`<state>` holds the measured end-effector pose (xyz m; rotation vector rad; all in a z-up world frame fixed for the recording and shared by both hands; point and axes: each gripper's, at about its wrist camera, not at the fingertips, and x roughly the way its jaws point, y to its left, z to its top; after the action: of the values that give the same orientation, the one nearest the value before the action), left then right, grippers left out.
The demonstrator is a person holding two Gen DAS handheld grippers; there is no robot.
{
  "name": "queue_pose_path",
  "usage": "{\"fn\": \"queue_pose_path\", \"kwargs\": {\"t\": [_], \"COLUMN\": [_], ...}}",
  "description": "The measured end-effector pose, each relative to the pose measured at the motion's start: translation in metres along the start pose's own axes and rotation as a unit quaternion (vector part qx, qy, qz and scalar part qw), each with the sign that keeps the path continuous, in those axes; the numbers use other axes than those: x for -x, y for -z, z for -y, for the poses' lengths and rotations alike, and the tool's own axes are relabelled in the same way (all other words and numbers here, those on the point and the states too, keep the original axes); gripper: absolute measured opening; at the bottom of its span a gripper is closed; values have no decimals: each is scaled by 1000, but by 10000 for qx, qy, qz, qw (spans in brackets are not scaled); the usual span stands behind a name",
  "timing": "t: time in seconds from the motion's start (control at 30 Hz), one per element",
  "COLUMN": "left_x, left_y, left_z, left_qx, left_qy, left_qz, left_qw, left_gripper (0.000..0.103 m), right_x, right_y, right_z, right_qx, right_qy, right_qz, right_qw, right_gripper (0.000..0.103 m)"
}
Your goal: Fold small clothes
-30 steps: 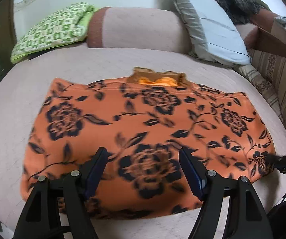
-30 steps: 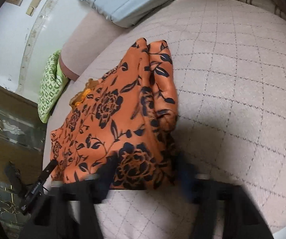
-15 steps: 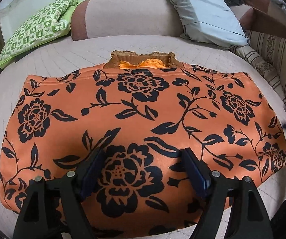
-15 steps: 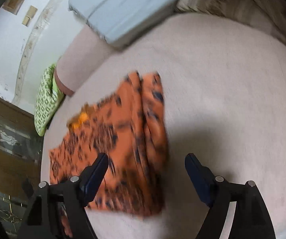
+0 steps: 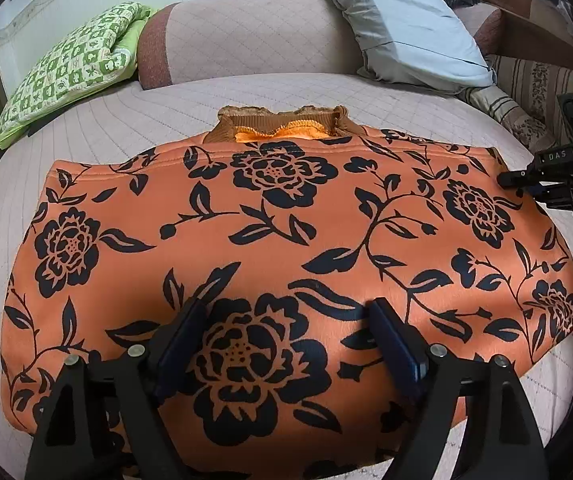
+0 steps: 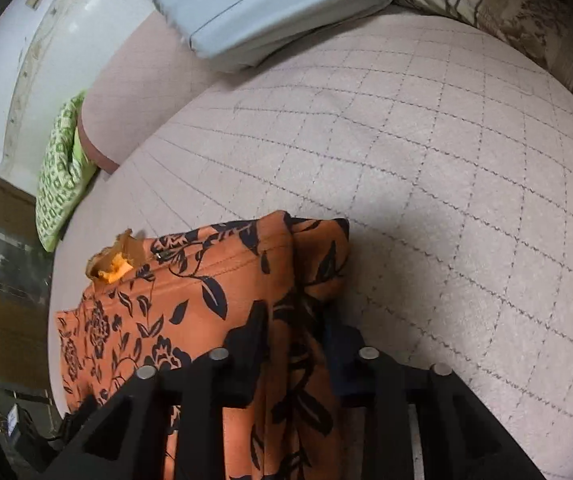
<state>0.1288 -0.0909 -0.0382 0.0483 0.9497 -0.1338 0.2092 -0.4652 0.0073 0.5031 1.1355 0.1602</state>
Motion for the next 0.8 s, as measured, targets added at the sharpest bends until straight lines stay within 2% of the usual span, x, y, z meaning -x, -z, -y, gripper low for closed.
{"fn": "queue_pose_path", "kwargs": {"t": [0.07,0.2,0.3,0.37,0.4,0.5,0.6,0.67,0.7,0.77,0.8], "left_x": [0,0,0,1,2,3,2,2,3,6,7], "left_y": [0,0,0,0,0,-1,-1,-1,-1,-1,-1], "left_z": [-1,-2,-2,-4,-6,-9,-8,-8,-9,-13,-17], "left_qx": [2,1,25,86,129,237,215,209,220,271,346], "left_qy": [15,32,34,63,80,132,128,128,132,139,143], "left_qz": [6,10,-1,-1,-2,-11,-24,-29,-31,-20,4], "left_qw": [10000,10000,10000,9999,9999,9996,9997,9997,9997,9995,9993], "left_gripper": [84,84,84,84,84,84,84,84,84,84,84], "right_x": [1,-4,5,20,28,44,29,4,-8,-2,4], "right_y": [3,11,8,8,10,9,6,4,3,1,1], "right_z": [4,23,28,14,0,-33,-53,-45,-27,-16,-21], "right_qx": [-198,-520,-773,-498,-210,394,780,874,615,229,242], "right_qy": [-5,-237,-352,-65,90,181,191,726,965,656,757], "right_qz": [147,269,227,383,542,759,542,176,-43,105,166], "right_qw": [9997,9980,9961,9980,9983,9962,9953,9934,9934,9975,9967], "right_gripper": [15,15,29,37,37,37,38,39,39,39,39]}}
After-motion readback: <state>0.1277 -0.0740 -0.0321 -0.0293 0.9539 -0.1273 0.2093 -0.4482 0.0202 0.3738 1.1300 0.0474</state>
